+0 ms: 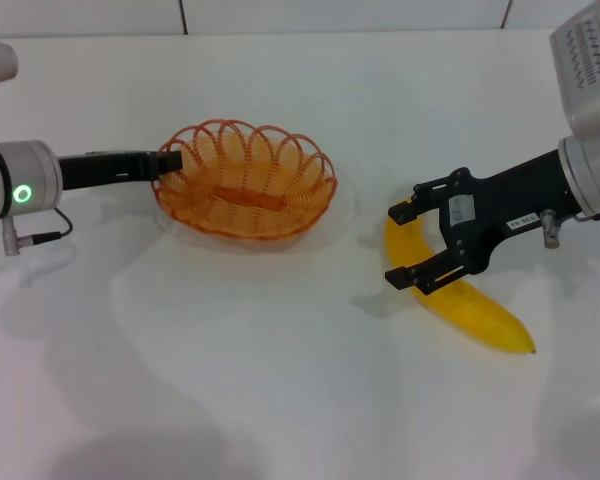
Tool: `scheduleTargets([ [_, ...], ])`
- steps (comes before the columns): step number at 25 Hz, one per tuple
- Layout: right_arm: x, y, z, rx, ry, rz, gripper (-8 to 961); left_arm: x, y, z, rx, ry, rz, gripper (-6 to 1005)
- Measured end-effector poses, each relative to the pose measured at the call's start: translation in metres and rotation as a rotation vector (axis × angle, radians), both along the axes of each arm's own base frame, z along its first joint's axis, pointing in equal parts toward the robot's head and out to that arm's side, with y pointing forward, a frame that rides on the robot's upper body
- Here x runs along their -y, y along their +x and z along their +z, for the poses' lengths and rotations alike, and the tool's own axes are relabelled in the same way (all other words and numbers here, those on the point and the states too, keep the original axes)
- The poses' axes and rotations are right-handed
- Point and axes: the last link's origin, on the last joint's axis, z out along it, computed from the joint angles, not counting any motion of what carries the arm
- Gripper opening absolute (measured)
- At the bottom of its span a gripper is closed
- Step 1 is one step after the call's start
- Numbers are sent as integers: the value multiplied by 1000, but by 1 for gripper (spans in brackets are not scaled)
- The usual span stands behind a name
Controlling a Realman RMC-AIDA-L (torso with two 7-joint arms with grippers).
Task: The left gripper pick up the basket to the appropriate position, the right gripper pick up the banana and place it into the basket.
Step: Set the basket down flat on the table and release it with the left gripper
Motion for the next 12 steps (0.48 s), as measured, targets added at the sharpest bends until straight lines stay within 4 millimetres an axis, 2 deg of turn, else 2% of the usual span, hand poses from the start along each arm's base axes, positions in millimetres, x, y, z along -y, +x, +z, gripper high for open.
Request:
scheduleTargets([
  [12,-1,-1,0,0,2,2,882,1,0,-4,-8,-4,-13,148],
])
